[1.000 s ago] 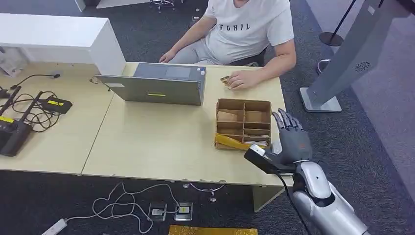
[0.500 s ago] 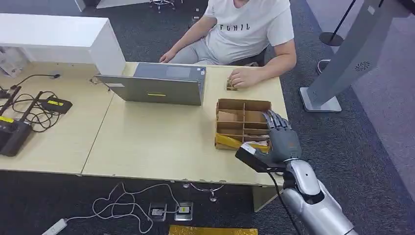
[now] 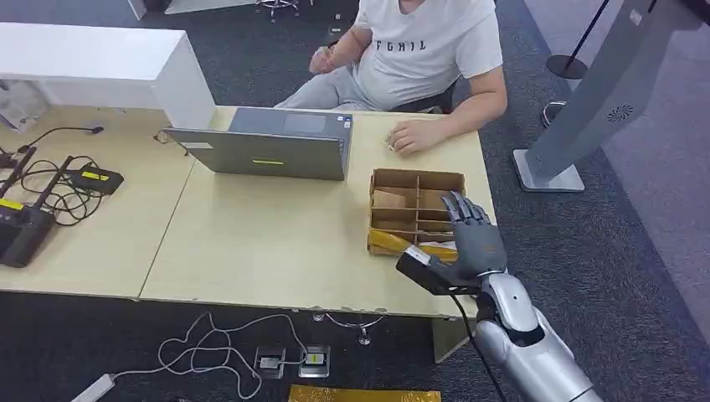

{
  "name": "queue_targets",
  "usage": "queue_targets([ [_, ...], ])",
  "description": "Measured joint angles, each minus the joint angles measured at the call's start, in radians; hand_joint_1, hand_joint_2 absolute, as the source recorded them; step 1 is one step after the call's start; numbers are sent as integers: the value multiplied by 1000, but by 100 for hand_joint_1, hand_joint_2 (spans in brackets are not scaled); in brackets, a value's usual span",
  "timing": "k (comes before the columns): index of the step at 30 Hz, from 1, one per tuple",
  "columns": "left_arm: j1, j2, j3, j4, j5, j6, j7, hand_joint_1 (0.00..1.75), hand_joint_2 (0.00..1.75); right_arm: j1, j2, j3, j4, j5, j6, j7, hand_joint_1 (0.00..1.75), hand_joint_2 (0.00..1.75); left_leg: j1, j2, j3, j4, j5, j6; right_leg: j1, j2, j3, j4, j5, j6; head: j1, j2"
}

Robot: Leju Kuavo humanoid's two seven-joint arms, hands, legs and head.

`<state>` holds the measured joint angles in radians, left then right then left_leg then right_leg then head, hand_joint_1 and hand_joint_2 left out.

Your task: Pass the card to the sensor for recognition and then transmit it.

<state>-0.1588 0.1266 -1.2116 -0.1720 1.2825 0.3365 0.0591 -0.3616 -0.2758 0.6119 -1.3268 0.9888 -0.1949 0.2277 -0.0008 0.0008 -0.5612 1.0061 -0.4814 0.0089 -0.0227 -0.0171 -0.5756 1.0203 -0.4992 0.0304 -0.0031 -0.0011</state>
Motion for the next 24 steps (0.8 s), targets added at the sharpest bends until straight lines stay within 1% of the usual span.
queue_targets([
  [7,0,0,0,0,-3,-3,-3,0,0,0,18,1,16,1,6,-1,0,175,0,0,0,0,0,0,0,0,0,0,0,0,0,0],
  [9,0,0,0,0,-3,-3,-5,0,0,0,22,1,19,21,7,1,0,175,0,0,0,0,0,0,0,0,0,0,0,0,0,0],
  [19,0,0,0,0,-5,-8,-5,0,0,0,29,2,18,81,27,20,0,175,0,0,0,0,0,0,0,0,0,0,0,0,0,0],
  [24,0,1,0,0,-5,-10,-5,0,0,0,29,2,18,83,30,21,0,175,0,0,0,0,0,0,0,0,0,0,0,0,0,0],
])
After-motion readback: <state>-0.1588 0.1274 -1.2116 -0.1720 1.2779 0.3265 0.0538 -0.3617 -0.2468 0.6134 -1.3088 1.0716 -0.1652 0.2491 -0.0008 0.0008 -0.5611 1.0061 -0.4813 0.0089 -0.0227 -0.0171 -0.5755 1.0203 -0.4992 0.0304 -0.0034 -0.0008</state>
